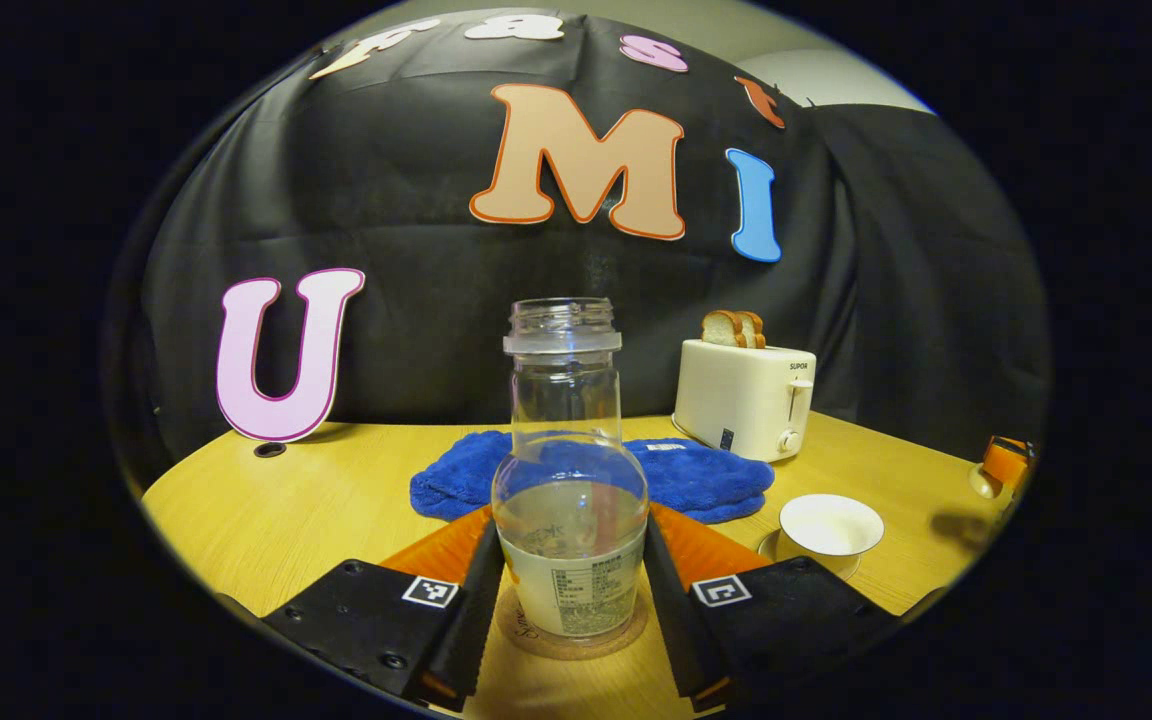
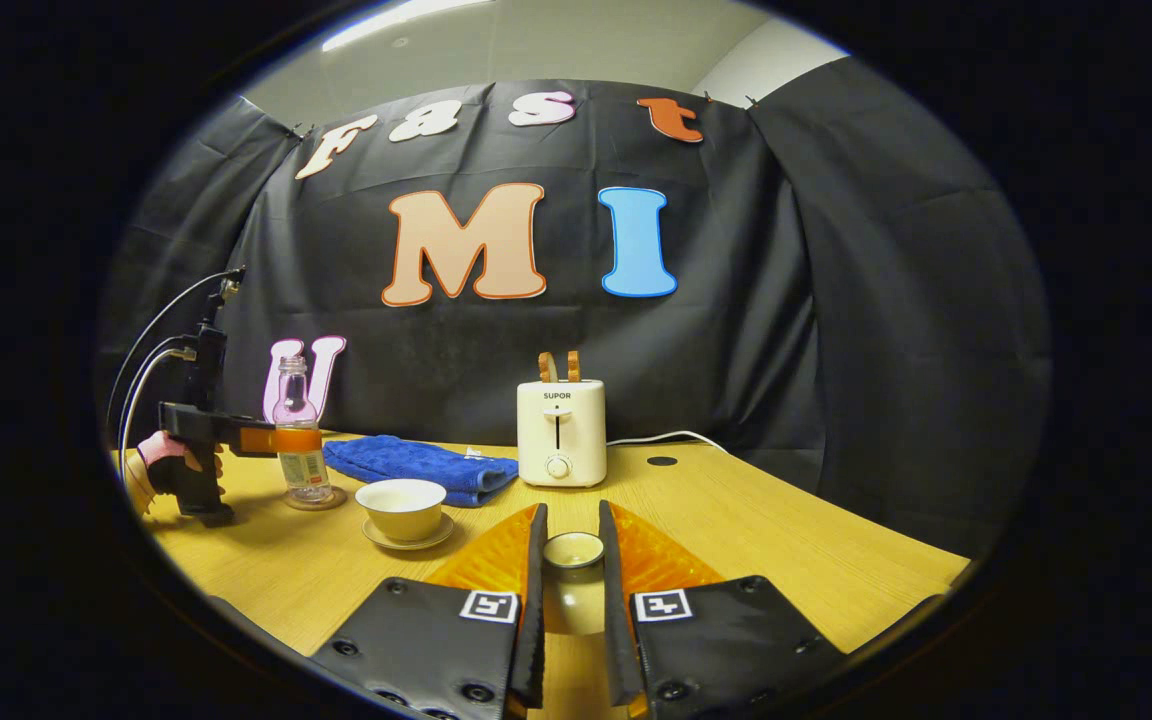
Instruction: Open the teacup lid with one hand, grasp the water bottle and pour water into the teacup with the other hand; after pouring, place the water bottle on the coaster and then close the teacup lid.
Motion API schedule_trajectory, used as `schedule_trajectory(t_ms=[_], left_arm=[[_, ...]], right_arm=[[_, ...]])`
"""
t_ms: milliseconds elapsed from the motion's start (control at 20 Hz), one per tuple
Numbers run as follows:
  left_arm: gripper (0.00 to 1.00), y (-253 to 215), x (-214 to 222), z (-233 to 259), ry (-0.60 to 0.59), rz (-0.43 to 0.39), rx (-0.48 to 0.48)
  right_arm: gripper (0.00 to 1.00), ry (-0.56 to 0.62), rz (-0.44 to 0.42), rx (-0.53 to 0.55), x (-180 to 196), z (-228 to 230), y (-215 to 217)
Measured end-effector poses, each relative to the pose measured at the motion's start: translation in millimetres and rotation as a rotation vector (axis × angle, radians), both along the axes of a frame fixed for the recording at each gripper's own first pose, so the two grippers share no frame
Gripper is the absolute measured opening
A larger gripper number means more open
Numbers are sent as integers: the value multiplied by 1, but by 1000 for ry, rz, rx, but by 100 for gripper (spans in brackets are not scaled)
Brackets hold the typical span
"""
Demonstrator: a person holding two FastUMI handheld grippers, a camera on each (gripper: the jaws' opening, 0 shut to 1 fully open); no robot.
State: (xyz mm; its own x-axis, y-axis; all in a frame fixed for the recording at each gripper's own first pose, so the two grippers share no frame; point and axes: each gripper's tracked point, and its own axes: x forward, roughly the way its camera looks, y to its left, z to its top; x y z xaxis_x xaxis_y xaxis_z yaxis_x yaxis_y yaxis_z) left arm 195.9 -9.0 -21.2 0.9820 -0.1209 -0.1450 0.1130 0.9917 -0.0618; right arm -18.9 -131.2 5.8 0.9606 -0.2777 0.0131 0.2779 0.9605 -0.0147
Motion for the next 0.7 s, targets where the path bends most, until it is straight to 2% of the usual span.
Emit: schedule_trajectory(t_ms=[300, 550, 650, 700], left_arm=[[72, 2, 0, 1, -4, 2, -2], [74, 4, -4, 15, -61, 7, -22], [78, 3, -5, 11, -47, 4, -25], [86, 4, -6, 10, -41, 8, -25]], right_arm=[[28, 0, 0, 0, 0, 0, 0], [28, 1, 0, 1, 0, 0, 0], [28, 0, 0, 1, 0, 0, 0], [28, 0, -2, 0, 0, 0, 0]])
